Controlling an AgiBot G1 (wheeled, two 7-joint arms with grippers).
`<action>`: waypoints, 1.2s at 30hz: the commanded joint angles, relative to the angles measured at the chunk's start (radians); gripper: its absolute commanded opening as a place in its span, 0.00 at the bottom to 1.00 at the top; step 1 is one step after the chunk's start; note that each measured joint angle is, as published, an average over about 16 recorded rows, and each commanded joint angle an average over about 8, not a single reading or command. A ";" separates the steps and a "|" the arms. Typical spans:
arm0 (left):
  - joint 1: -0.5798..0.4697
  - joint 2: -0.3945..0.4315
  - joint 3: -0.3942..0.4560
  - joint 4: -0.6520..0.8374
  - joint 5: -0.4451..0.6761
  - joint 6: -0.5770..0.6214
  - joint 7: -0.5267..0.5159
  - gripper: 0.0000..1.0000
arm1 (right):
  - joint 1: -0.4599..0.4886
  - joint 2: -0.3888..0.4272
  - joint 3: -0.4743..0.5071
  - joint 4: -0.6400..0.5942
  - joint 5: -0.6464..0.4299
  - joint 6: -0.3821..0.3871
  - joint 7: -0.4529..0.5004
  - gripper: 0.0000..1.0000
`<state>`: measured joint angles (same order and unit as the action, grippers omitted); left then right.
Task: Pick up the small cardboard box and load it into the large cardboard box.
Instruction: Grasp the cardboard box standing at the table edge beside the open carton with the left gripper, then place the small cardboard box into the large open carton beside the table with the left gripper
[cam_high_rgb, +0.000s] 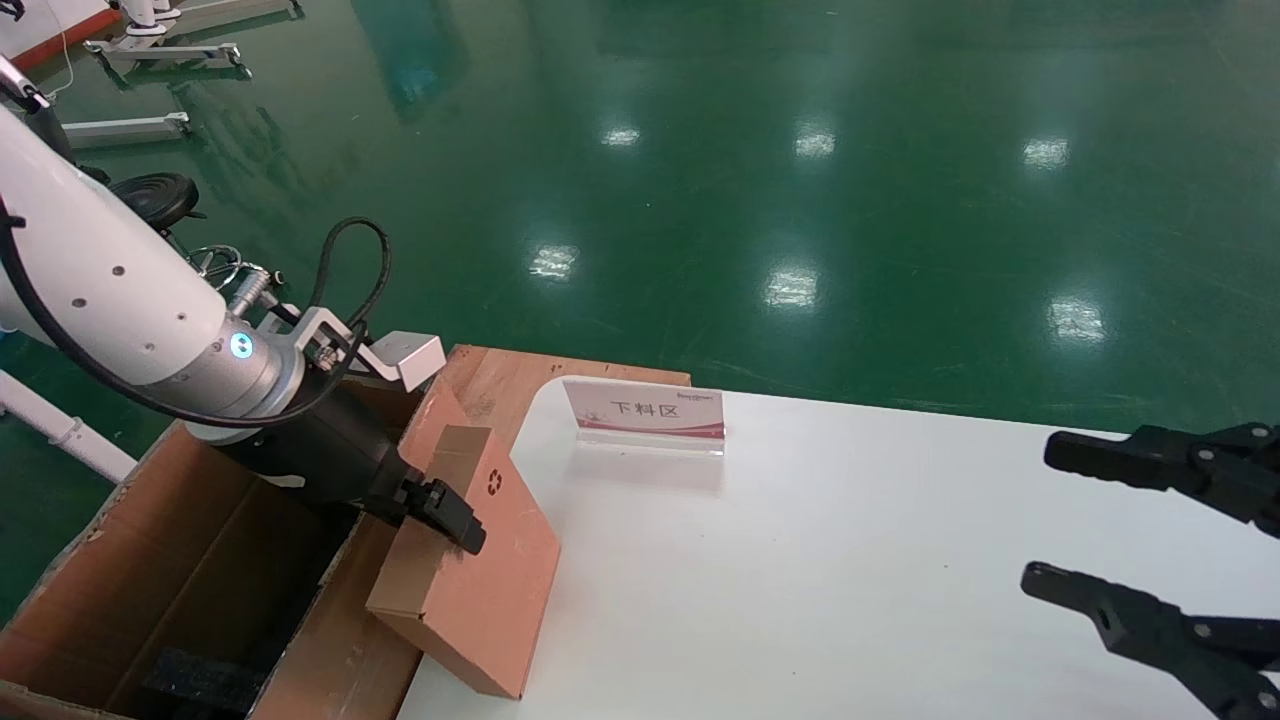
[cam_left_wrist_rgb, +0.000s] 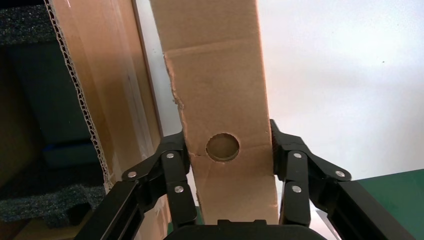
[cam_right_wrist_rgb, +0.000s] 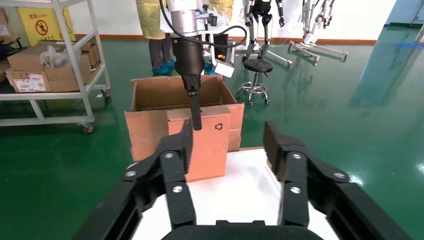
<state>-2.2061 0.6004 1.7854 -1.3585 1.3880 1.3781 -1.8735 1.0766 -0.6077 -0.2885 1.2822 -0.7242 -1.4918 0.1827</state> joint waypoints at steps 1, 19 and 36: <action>0.000 0.000 0.000 0.000 0.000 0.000 0.000 0.00 | 0.000 0.000 0.000 0.000 0.000 0.000 0.000 0.00; -0.070 0.059 -0.009 0.048 0.046 0.054 0.032 0.00 | 0.000 0.000 0.000 -0.001 0.000 0.000 0.000 0.00; -0.457 0.379 0.026 0.341 0.252 0.212 0.299 0.00 | 0.001 0.000 -0.002 -0.001 0.001 0.000 -0.001 0.00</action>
<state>-2.6575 0.9686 1.8273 -1.0279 1.6178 1.5832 -1.5863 1.0774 -0.6074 -0.2900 1.2813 -0.7235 -1.4918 0.1817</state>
